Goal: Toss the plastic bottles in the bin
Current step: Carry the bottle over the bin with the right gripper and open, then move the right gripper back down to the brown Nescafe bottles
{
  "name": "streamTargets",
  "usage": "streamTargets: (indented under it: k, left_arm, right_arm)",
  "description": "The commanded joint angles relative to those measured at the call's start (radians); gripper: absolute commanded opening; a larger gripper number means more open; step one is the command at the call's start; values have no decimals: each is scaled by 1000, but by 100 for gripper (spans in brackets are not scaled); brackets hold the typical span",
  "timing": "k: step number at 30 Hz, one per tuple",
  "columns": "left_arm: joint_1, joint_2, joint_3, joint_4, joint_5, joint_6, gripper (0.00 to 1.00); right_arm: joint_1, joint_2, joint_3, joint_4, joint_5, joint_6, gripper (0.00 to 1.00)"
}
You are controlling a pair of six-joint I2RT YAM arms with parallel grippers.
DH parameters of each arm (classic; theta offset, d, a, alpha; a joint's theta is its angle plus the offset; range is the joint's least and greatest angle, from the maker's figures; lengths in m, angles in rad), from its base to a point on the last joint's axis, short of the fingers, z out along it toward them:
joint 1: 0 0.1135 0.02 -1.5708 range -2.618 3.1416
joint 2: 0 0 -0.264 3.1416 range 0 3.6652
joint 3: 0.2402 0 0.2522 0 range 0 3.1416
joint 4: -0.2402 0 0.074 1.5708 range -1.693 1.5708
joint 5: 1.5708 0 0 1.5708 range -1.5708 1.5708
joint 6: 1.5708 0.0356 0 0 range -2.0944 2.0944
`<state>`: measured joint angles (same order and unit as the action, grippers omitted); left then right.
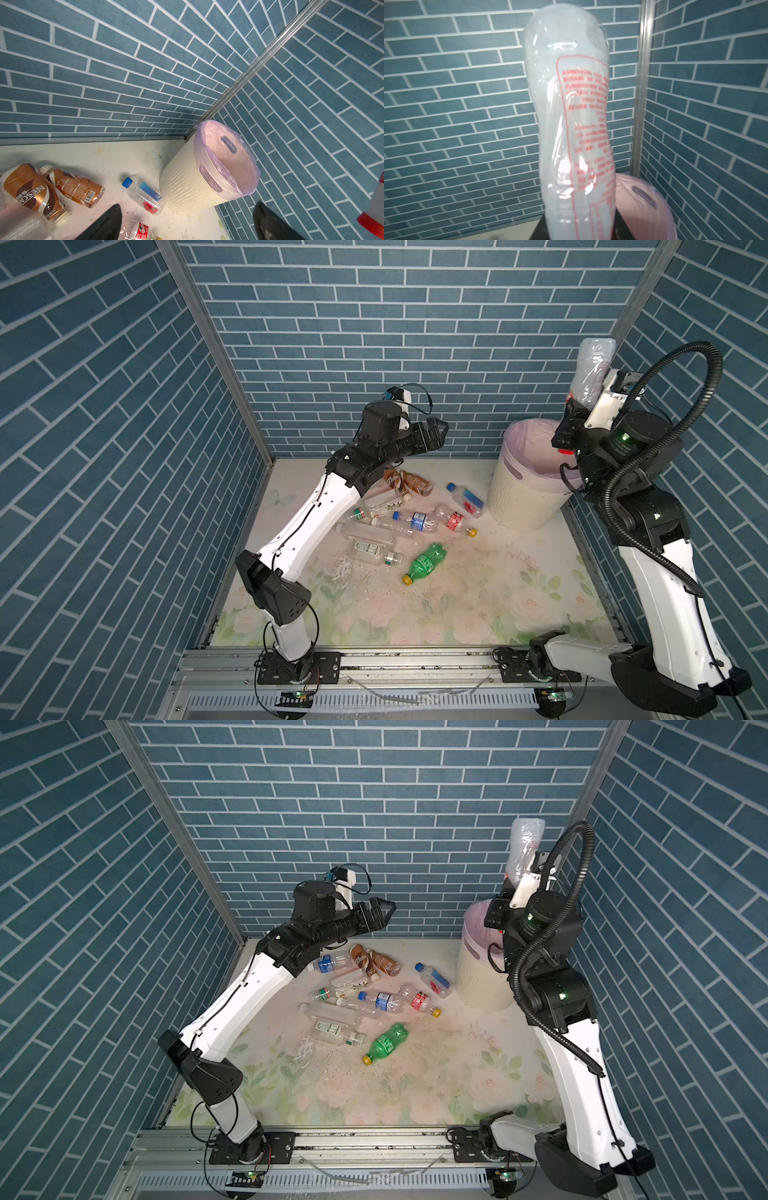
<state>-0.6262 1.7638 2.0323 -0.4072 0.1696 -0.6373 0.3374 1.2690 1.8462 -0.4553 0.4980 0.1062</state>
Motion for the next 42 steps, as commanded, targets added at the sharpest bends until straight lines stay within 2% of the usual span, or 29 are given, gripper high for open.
streamTargets:
  k: [1, 2, 3, 5, 6, 10, 22, 27, 32, 36, 42]
  left_arm:
    - [-2, 19, 7, -1, 14, 18, 99]
    - [-1, 20, 7, -10, 14, 18, 99]
    - [-2, 19, 5, -19, 15, 20, 99]
    - [-2, 16, 1, -38, 15, 28, 99]
    - [-1, 14, 0, -46, 16, 34, 99]
    - [-1, 8, -15, -53, 17, 39, 99]
    - [-1, 20, -33, -68, 33, 25, 99]
    - [0, 21, -37, -129, -1, 47, 99]
    - [23, 19, -53, -202, -52, 62, 99]
    - [77, 2, -103, -235, -56, 38, 99]
    - [199, -67, -297, -172, 45, -41, 99]
  right_arm:
    - [-117, 165, -16, -163, 24, 86, 28]
    - [-151, 202, -11, -195, 10, 113, 31]
    - [-173, 232, 5, -219, -4, 126, 43]
    - [-184, 271, 76, -282, 1, 135, 74]
    - [-183, 270, 107, -300, 3, 137, 82]
    - [-182, 204, 111, -237, -69, 147, 98]
    - [-181, 214, 157, -285, -116, 148, 99]
    - [-160, 231, 165, -289, -174, 159, 99]
    - [-57, 260, 160, -262, -185, 128, 99]
    - [56, 307, 156, -233, -197, 90, 99]
    - [152, 454, 167, -210, -296, 64, 99]
